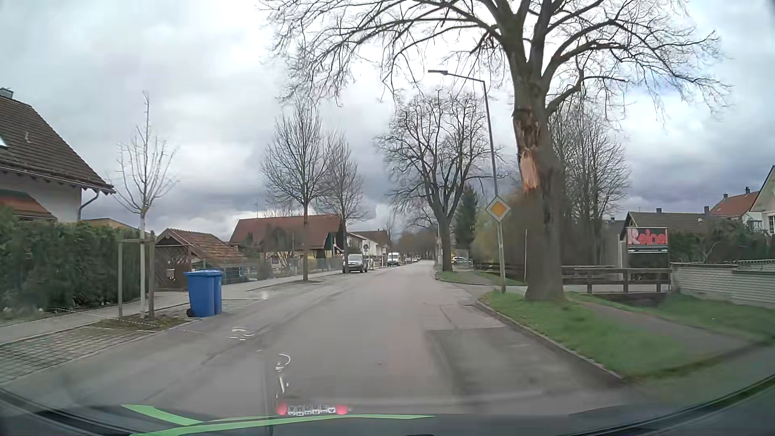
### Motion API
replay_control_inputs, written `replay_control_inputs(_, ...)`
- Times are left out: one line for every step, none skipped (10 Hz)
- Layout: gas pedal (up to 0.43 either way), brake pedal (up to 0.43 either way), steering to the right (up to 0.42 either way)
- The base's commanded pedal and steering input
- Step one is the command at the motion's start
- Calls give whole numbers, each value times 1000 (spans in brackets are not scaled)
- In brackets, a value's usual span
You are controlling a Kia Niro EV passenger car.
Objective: Follow the waypoints while adhering to traffic rules and regulations
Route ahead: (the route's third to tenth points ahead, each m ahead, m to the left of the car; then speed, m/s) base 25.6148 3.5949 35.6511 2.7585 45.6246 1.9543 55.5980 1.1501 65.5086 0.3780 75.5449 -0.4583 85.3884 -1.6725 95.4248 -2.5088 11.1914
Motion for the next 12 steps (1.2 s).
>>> replay_control_inputs(98,0,11)
replay_control_inputs(98,0,11)
replay_control_inputs(98,0,11)
replay_control_inputs(98,0,11)
replay_control_inputs(98,0,11)
replay_control_inputs(98,0,11)
replay_control_inputs(98,0,11)
replay_control_inputs(98,0,11)
replay_control_inputs(98,0,11)
replay_control_inputs(98,0,11)
replay_control_inputs(98,0,11)
replay_control_inputs(98,0,11)
